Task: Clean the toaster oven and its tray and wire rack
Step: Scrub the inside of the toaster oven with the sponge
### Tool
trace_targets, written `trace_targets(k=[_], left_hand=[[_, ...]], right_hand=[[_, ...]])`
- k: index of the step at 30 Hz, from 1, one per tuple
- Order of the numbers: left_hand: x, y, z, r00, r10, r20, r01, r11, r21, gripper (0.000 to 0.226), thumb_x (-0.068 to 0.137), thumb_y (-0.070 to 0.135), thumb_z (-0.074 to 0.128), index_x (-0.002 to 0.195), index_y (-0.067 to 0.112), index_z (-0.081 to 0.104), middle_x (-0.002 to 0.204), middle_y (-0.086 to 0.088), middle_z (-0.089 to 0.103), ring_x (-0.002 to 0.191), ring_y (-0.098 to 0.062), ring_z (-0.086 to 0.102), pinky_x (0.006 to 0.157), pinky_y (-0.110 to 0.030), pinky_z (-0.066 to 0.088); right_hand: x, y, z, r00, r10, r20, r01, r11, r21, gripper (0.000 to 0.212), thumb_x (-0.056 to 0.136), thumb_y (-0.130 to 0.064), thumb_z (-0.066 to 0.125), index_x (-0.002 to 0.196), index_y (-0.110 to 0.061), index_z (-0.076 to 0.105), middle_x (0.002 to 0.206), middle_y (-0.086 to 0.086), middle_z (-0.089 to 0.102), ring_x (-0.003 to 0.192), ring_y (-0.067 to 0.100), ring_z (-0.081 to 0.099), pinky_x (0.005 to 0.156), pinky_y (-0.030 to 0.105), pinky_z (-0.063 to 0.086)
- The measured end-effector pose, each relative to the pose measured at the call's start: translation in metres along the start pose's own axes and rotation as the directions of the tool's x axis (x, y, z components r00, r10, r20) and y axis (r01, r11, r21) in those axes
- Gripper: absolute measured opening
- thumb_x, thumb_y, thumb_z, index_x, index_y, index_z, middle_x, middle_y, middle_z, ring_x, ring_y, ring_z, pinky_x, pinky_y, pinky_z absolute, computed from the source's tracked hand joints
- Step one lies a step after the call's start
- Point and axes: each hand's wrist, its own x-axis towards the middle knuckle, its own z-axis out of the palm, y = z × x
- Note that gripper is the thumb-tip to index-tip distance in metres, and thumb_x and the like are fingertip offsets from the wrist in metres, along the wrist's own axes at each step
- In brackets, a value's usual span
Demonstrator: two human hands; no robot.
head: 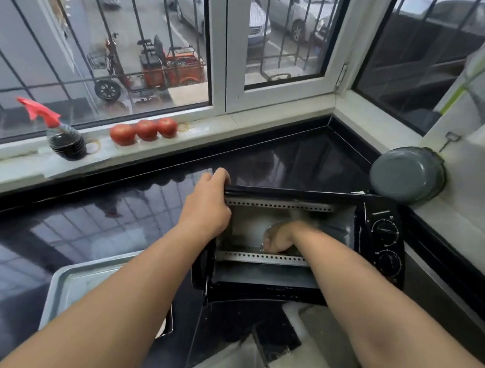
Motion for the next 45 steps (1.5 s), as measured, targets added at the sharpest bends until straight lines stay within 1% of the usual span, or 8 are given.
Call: trace_targets(k=[8,11,15,19,27,31,38,45], left_hand=[[-0.003,0.001,-0.003,1.000,0.011,0.007,-0.011,1.000,-0.017,0.040,0.085,-0.001,0.050,0.106,0.032,0.043,0.115,0.001,0.049,0.093,-0.033,0.056,0.074,-0.039,0.039],[-0.001,0.003,-0.004,1.000,0.007,0.013,-0.007,1.000,-0.021,0.038,0.085,-0.001,0.051,0.106,0.030,0.044,0.115,-0.001,0.050,0.096,-0.034,0.057,0.075,-0.040,0.040],[-0.004,0.005,-0.005,1.000,0.013,0.001,-0.013,1.000,-0.027,0.036,0.085,-0.001,0.051,0.105,0.028,0.045,0.115,-0.001,0.050,0.096,-0.035,0.057,0.075,-0.040,0.040],[-0.006,0.005,-0.005,1.000,0.009,-0.012,-0.009,1.000,-0.029,0.036,0.085,-0.001,0.051,0.104,0.028,0.045,0.114,-0.002,0.050,0.095,-0.035,0.057,0.075,-0.041,0.038],[-0.006,0.005,-0.003,1.000,0.003,-0.021,-0.003,1.000,-0.013,0.035,0.086,0.000,0.053,0.105,0.028,0.044,0.114,-0.002,0.051,0.095,-0.035,0.057,0.075,-0.040,0.037],[-0.006,0.005,-0.003,1.000,0.004,-0.018,-0.004,1.000,-0.017,0.037,0.085,-0.001,0.052,0.106,0.028,0.044,0.114,-0.002,0.050,0.094,-0.036,0.057,0.075,-0.041,0.036],[-0.007,0.004,-0.003,1.000,-0.010,-0.007,0.010,1.000,-0.022,0.041,0.083,-0.002,0.051,0.108,0.030,0.044,0.116,-0.001,0.049,0.095,-0.035,0.056,0.075,-0.040,0.034],[-0.008,0.004,-0.002,1.000,-0.013,-0.017,0.012,0.999,-0.033,0.039,0.084,-0.001,0.051,0.104,0.032,0.043,0.111,0.002,0.048,0.090,-0.033,0.055,0.074,-0.040,0.035]], right_hand=[[-0.003,-0.049,0.002,0.990,-0.112,-0.084,0.139,0.823,0.551,0.066,0.096,-0.072,0.030,0.136,-0.024,0.055,0.114,-0.002,0.069,0.097,0.018,0.060,0.079,0.032,0.046],[-0.006,-0.035,0.002,0.990,-0.093,-0.109,0.136,0.851,0.508,0.063,0.101,-0.066,0.026,0.142,-0.024,0.049,0.107,-0.004,0.067,0.100,0.018,0.055,0.095,0.036,0.045],[-0.010,-0.014,0.004,0.997,-0.080,0.015,0.061,0.860,0.507,0.064,0.079,-0.081,0.055,0.111,-0.025,0.063,0.104,-0.011,0.062,0.091,0.012,0.054,0.082,0.028,0.048],[-0.007,-0.016,0.005,0.983,-0.184,-0.023,0.177,0.897,0.405,0.075,0.071,-0.069,0.075,0.128,-0.022,0.064,0.136,-0.003,0.059,0.127,0.020,0.052,0.112,0.038,0.038],[-0.006,-0.021,0.003,0.955,-0.296,0.020,0.256,0.856,0.450,0.092,0.080,-0.030,0.083,0.155,-0.015,0.033,0.155,0.002,0.041,0.142,0.018,0.038,0.106,0.021,0.032],[-0.006,-0.013,0.006,0.956,-0.290,0.049,0.212,0.795,0.568,0.074,0.090,-0.028,0.073,0.152,-0.012,0.038,0.155,0.005,0.043,0.144,0.019,0.036,0.121,0.032,0.025],[-0.016,-0.017,-0.007,0.967,-0.155,0.202,0.100,0.961,0.259,0.089,0.083,-0.057,0.072,0.156,-0.029,0.029,0.165,-0.001,0.020,0.152,0.028,0.017,0.120,0.058,0.019],[-0.015,-0.064,-0.001,0.965,-0.250,0.076,0.213,0.921,0.326,0.101,0.076,-0.059,0.078,0.155,-0.014,0.032,0.160,0.003,0.035,0.145,0.024,0.033,0.107,0.031,0.031]])
